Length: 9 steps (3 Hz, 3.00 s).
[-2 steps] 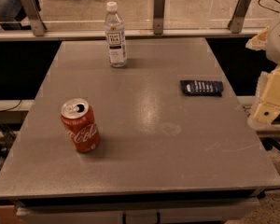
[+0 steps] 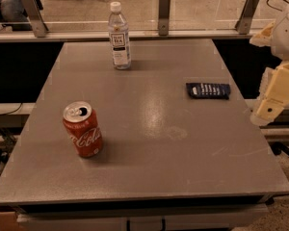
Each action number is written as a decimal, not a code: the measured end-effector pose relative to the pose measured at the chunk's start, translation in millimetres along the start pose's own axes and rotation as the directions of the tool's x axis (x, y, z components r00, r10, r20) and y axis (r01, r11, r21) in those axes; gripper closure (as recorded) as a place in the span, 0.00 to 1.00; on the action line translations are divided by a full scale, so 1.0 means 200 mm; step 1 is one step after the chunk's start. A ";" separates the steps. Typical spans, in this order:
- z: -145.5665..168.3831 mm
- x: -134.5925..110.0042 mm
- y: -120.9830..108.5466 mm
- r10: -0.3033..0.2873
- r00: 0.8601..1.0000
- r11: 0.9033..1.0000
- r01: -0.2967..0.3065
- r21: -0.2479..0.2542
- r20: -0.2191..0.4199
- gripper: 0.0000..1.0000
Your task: Knock blue plastic bottle over
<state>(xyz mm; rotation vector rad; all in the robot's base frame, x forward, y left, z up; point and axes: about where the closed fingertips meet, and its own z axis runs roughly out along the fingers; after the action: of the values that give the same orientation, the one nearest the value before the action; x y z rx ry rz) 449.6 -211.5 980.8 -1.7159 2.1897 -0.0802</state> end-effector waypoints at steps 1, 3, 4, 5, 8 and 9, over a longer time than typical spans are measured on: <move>0.07 -0.19 -0.18 -0.031 0.995 0.999 0.028 0.029 0.094 0.00; 0.23 -0.62 -0.65 0.017 0.928 0.994 -0.055 0.091 0.373 0.00; 0.27 -0.78 -0.72 0.071 0.866 0.988 -0.128 0.082 0.495 0.00; 0.27 -0.78 -0.72 0.071 0.866 0.988 -0.127 0.082 0.495 0.00; 0.69 -1.30 -0.72 0.194 0.623 0.980 -0.148 -0.130 0.757 0.00; 0.82 -1.45 -0.77 0.215 0.544 0.975 -0.168 -0.147 0.811 0.00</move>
Offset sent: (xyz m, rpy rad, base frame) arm 0.1845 0.0897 0.0263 0.3794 -0.2328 0.0451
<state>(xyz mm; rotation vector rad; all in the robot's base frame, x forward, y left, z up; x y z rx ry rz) 701.1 51.6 937.9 -1.1254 1.6029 0.7157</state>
